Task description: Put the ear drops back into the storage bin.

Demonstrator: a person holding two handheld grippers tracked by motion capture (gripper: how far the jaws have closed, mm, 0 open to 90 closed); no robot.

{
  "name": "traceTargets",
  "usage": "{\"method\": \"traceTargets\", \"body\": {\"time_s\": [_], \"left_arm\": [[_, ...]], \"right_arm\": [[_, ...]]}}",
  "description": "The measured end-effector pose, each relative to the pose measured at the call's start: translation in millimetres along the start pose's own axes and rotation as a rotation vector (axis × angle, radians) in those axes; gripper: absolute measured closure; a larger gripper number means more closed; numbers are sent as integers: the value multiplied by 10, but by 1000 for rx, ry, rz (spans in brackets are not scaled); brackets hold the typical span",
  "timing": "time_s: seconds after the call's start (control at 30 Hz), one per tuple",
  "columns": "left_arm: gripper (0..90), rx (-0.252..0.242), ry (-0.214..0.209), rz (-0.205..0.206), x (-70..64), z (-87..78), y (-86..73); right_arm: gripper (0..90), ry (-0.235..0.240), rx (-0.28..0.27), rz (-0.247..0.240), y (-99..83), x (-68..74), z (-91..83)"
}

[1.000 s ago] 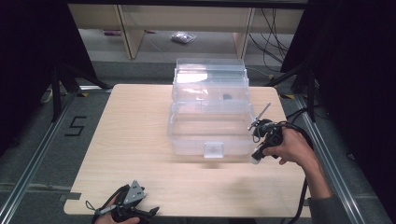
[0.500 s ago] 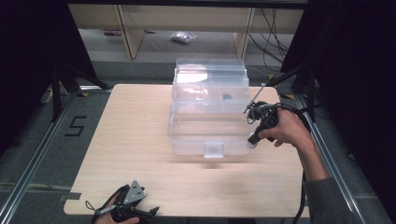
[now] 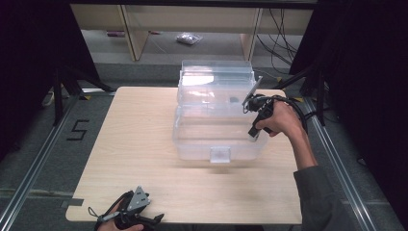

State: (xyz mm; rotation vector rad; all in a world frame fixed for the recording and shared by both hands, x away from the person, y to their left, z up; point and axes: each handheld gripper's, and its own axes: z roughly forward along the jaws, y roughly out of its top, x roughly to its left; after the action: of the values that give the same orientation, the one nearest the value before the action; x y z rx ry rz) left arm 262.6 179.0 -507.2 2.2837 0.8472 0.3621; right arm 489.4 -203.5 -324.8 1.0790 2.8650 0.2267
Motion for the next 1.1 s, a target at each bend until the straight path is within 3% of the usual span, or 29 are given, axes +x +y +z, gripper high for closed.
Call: {"method": "traceTargets", "body": {"time_s": [0.03, 0.07, 0.1, 0.13, 0.23, 0.33, 0.57, 0.63, 0.67, 0.7, 0.73, 0.9, 1.0, 1.03, 1.07, 1.1], "left_arm": [[152, -9, -5, -11, -7, 2, 1], [151, 3, -8, 4, 2, -9, 3], [151, 1, -7, 3, 1, -8, 1], [151, 2, -8, 3, 2, -8, 0], [151, -2, -4, -7, -4, 0, 0], [151, -1, -7, -2, -13, 7, -3], [151, -6, -6, -3, -10, -1, 2], [151, -8, -6, -5, -17, 4, -1], [151, 1, -6, 1, -11, 5, -1], [151, -1, -6, 0, -11, 5, -1], [151, -2, -5, -1, -12, 3, 0], [151, -1, -5, 0, -7, 1, 1], [151, -2, -5, -1, -13, 5, -2], [151, -2, -5, -1, -12, 6, -1], [151, -8, -6, -8, -17, 5, 0], [151, -7, -6, -6, -16, 3, 0]], "right_arm": [[601, 3, 7, -1, 22, -26, 26], [601, -3, 11, -24, 42, -65, 53], [601, -4, 15, 12, 52, -51, 73], [601, -1, 17, -5, 73, -78, 109], [601, -5, 28, 3, 111, -116, 192], [601, 4, 41, 41, 138, -133, 261], [602, -14, 104, 52, 173, -185, 389], [602, -10, 108, 67, 177, -190, 411], [602, -2, 94, 49, 173, -215, 440], [602, 7, 91, 72, 170, -209, 464], [602, -5, 88, 55, 165, -228, 490], [602, -4, 120, 84, 169, -258, 585], [602, -23, 132, 40, 193, -293, 660], [602, -15, 136, 84, 204, -266, 672], [602, -12, 127, 53, 206, -295, 692], [602, -11, 125, 73, 207, -294, 709]]}}
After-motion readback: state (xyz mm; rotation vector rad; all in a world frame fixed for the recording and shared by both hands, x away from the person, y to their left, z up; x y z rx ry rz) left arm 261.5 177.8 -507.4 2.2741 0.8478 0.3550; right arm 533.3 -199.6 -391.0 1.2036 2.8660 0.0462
